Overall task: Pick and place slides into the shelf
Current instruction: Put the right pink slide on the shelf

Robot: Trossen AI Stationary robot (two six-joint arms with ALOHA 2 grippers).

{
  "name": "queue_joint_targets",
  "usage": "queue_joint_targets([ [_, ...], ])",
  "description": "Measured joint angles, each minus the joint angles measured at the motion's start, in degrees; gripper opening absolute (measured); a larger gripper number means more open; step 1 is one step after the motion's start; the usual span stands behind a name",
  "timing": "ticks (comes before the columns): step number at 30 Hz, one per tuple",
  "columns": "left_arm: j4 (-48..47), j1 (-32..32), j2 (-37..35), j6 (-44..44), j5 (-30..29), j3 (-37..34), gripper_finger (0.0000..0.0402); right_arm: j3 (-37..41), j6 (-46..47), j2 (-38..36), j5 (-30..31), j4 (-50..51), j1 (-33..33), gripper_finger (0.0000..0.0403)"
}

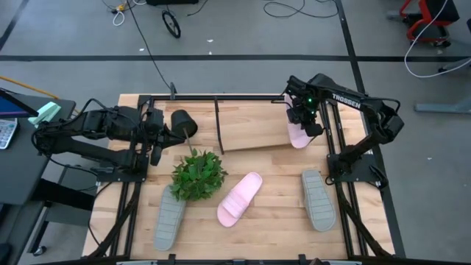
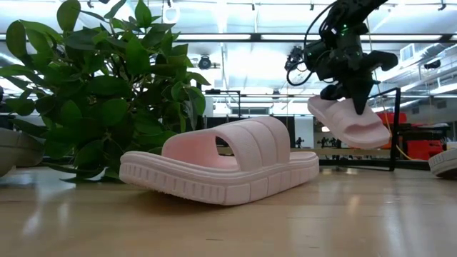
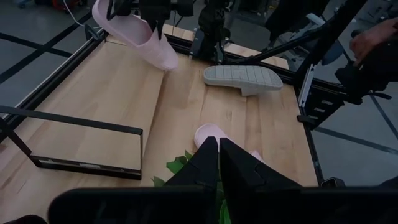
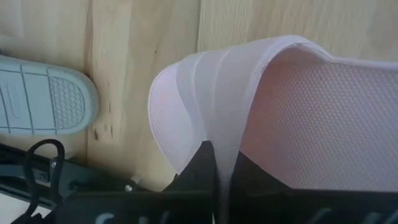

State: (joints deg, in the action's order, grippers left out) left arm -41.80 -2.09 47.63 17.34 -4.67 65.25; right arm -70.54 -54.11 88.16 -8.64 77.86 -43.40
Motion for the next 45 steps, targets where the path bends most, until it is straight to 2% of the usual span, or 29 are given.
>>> queue_joint_targets([
  [11, -0.02, 0.00, -0.01, -0.11, -0.02, 0.00, 0.0013, 0.00, 0.28, 0.00, -2.55, -0.27, 0.00, 0.0009],
  [21, -0.02, 0.00, -0.01, -0.16, -0.02, 0.00, 0.0020, 0.02, 0.04, 0.00, -1.98, -2.94, 0.00, 0.0009],
  [28, -0.02, 0.00, 0.00, -0.15, -0.02, 0.00, 0.0012, 0.02, 0.25, 2.80, -2.45, -2.69, 0.11, 0.0009],
  [38, -0.02, 0.00, -0.01, -0.62, -0.17, 0.00, 0.0021, 0.00, 0.48, 4.04, -2.56, -4.17, 0.37, 0.0009],
  [45, -0.02, 0.00, -0.01, -1.93, -9.94, 0.00, 0.0005, 0.00, 0.95, 4.07, -2.54, -4.19, 0.38, 0.0009],
])
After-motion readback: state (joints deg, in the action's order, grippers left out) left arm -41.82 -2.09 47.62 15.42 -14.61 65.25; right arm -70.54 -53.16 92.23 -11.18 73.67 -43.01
